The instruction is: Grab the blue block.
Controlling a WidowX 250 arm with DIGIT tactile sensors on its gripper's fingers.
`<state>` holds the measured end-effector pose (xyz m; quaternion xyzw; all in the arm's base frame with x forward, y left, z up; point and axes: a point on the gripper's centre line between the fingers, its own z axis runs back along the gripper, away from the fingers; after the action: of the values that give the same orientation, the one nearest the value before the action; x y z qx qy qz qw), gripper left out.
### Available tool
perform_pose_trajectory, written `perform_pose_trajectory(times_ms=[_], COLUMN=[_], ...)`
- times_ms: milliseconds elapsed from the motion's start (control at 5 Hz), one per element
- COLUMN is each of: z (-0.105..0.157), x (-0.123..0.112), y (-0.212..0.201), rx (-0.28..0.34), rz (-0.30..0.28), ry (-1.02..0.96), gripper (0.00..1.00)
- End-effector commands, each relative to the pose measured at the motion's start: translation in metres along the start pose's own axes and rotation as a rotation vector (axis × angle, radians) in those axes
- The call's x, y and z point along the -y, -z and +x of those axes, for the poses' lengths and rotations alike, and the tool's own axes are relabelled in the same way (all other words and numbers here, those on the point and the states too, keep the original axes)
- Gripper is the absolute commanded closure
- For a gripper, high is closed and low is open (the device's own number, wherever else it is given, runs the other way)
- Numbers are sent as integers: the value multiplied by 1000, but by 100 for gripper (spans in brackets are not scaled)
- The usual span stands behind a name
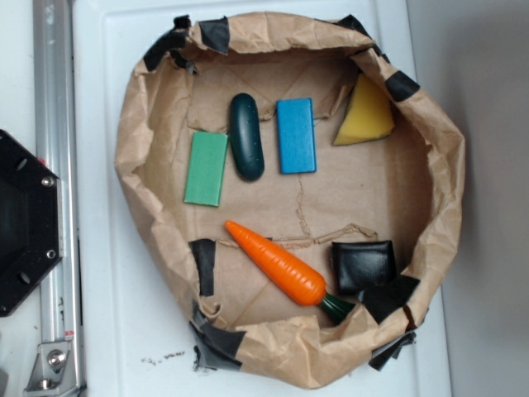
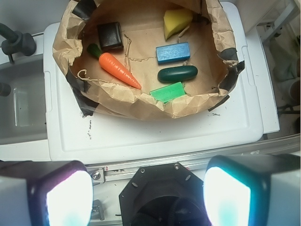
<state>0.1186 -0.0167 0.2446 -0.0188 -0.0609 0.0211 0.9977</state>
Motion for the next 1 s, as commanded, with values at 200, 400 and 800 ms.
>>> perform_pose_trajectory(times_ms=[200,400,800], z=[48,95,145], x=[-8,-19,-45], y=[25,50,130], rx=[83,152,207], rz=[38,56,145], ry=[-170,-296,-552], gripper=[0,0,0])
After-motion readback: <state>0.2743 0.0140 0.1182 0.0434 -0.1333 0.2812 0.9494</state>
